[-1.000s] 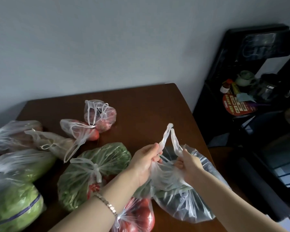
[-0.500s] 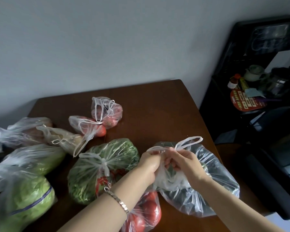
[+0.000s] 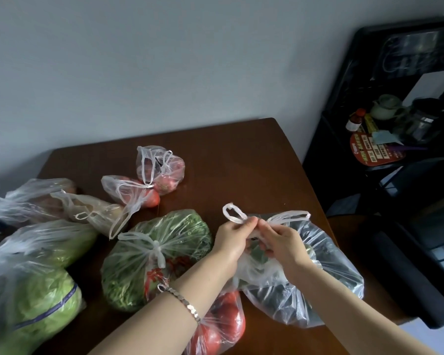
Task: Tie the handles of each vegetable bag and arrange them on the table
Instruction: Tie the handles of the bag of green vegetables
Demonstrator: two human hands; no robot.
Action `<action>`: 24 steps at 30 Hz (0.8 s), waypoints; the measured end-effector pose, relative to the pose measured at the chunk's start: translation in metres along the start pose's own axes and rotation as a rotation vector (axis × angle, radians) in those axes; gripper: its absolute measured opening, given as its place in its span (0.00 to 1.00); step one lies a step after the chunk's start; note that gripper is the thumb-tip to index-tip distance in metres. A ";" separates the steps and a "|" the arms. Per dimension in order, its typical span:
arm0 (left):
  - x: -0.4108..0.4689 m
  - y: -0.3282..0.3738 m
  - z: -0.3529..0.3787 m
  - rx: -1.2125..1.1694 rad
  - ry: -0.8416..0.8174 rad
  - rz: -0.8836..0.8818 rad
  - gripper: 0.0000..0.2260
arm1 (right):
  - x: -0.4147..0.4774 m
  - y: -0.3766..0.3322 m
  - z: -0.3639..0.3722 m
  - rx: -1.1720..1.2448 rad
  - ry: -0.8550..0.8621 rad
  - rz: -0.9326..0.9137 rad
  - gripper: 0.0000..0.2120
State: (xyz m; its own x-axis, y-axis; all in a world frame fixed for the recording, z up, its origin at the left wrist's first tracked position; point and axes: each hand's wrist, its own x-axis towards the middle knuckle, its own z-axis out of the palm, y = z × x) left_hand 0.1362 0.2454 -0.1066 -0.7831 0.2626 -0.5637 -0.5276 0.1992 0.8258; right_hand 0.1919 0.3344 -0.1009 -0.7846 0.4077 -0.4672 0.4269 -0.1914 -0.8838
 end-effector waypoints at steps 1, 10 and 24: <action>0.002 -0.001 0.001 0.006 0.047 0.051 0.06 | 0.003 0.001 -0.001 0.022 0.023 0.049 0.14; -0.004 -0.011 -0.004 0.444 0.193 0.698 0.05 | 0.017 -0.004 -0.010 0.002 0.157 0.048 0.21; 0.002 -0.001 -0.015 0.370 0.157 0.513 0.05 | -0.001 0.000 -0.020 -0.170 -0.301 -0.122 0.10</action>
State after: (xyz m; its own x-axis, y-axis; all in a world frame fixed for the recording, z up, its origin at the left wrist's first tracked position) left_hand 0.1302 0.2320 -0.1083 -0.9590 0.2752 -0.0674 0.0520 0.4049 0.9129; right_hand 0.2021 0.3516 -0.1000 -0.9206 0.1328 -0.3671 0.3709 0.0039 -0.9287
